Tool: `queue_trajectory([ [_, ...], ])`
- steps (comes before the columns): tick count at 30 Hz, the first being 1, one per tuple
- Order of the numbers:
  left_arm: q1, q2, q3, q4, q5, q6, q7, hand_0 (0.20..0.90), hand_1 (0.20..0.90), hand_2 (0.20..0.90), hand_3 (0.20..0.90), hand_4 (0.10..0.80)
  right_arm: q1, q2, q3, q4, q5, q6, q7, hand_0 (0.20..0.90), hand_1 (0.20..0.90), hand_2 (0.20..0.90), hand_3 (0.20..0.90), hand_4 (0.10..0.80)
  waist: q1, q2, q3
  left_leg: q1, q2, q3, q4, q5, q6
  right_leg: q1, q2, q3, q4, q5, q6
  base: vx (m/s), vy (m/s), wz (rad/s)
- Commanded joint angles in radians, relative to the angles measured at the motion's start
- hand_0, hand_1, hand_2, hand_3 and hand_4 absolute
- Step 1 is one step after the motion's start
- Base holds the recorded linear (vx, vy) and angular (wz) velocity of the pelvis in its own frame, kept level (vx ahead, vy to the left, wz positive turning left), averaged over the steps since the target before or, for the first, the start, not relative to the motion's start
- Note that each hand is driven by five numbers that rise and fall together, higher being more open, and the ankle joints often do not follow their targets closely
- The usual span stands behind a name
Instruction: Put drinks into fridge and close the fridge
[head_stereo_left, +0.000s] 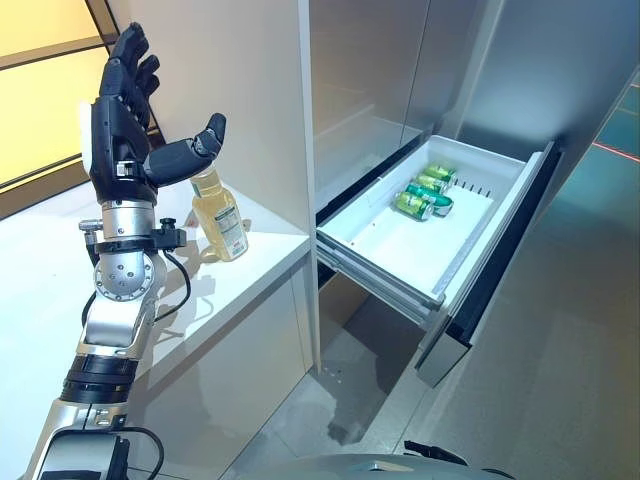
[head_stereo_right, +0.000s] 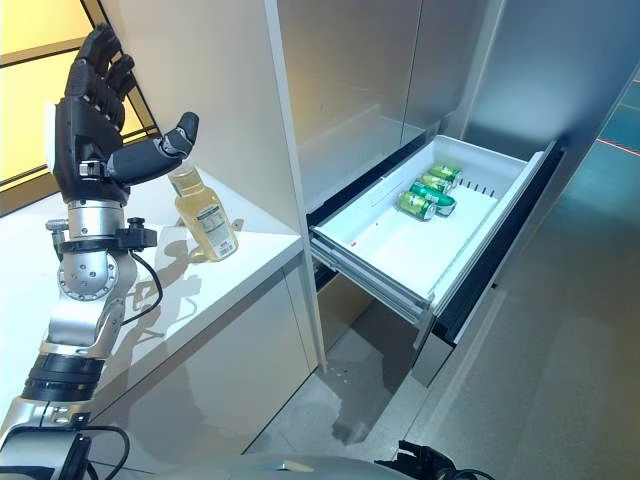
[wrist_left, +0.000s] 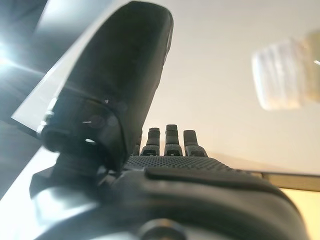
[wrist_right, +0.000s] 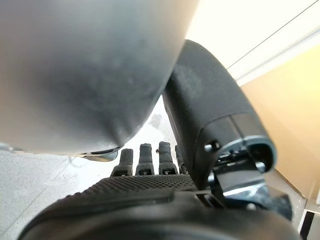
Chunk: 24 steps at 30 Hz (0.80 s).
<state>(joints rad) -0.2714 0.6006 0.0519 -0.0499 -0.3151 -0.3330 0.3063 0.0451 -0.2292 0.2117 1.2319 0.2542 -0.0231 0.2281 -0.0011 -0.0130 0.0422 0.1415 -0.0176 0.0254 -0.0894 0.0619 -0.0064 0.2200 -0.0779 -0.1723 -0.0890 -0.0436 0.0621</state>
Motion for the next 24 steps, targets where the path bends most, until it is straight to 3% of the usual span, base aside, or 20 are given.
queue_trajectory([
  [1, -0.097, 0.028, 0.046, 0.000, 0.029, -0.058, 0.033, 0.900, 0.900, 0.900, 0.900, 0.800, -0.026, -0.002, 0.027, 0.001, -0.003, 0.003, 0.021, 0.900, 0.900, 0.900, 0.900, 0.800, 0.011, 0.033, 0.006, 0.041, -0.034, 0.024, 0.011, -0.143, 0.034, -0.074, 0.076, 0.004, 0.117, -0.079, -0.015, 0.000, 0.000, 0.00],
  [24, -0.064, -0.015, -0.014, 0.119, 0.048, 0.012, -0.010, 0.900, 0.900, 0.900, 0.900, 0.800, -0.031, -0.017, 0.017, -0.027, -0.034, 0.038, 0.035, 0.900, 0.900, 0.900, 0.900, 0.800, 0.000, 0.034, 0.018, 0.049, -0.033, 0.039, 0.014, -0.146, 0.034, -0.073, 0.077, 0.011, 0.124, -0.080, -0.008, 0.000, 0.000, 0.00],
])
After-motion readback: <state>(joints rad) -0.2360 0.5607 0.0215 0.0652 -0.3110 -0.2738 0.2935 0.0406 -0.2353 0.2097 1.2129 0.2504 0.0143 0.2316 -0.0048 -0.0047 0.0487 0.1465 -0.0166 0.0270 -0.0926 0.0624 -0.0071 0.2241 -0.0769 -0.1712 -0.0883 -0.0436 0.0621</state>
